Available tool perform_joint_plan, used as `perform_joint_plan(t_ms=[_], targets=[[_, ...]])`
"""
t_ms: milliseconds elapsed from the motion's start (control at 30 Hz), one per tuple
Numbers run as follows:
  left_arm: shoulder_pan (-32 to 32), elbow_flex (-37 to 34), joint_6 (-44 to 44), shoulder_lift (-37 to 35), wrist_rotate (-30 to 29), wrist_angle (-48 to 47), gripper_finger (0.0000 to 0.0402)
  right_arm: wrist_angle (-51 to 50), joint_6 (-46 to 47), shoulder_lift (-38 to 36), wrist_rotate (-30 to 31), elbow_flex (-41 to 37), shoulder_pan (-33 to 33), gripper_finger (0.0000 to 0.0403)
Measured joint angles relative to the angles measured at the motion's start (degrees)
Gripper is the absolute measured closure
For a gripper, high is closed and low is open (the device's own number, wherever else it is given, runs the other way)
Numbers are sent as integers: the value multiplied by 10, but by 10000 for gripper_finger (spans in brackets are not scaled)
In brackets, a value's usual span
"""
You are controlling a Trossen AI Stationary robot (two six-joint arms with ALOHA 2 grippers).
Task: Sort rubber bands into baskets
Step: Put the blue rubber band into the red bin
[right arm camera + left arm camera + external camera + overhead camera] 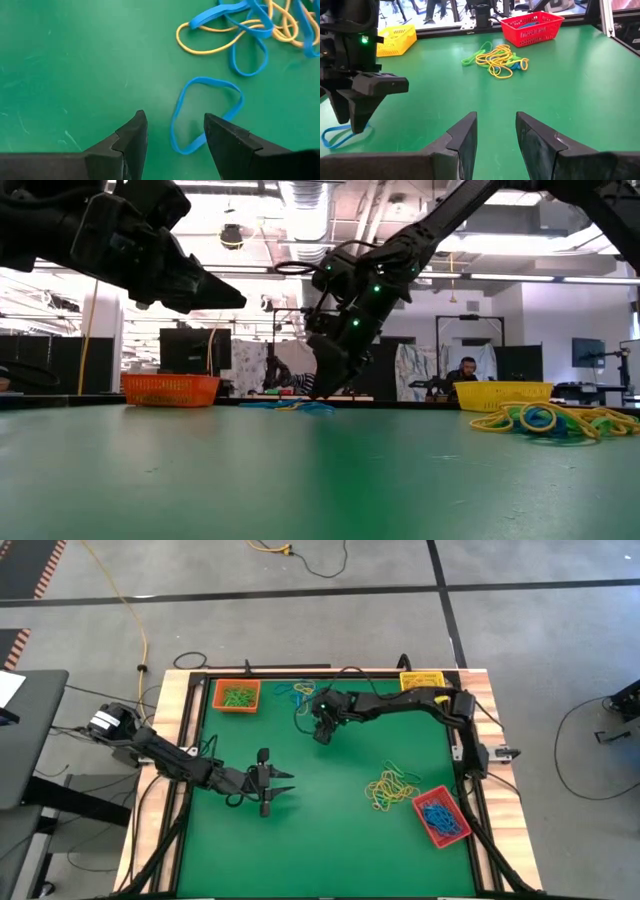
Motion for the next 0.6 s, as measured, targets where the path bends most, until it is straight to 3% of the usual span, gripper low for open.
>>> perform_joint_plan(t_ms=[433,600], targets=[[0,0,-5,0,1,3,277,-26,14,32,-4,3,-11,186],[-4,0,-10,0,2,3,277,-26,14,31,5,3,-10,239]])
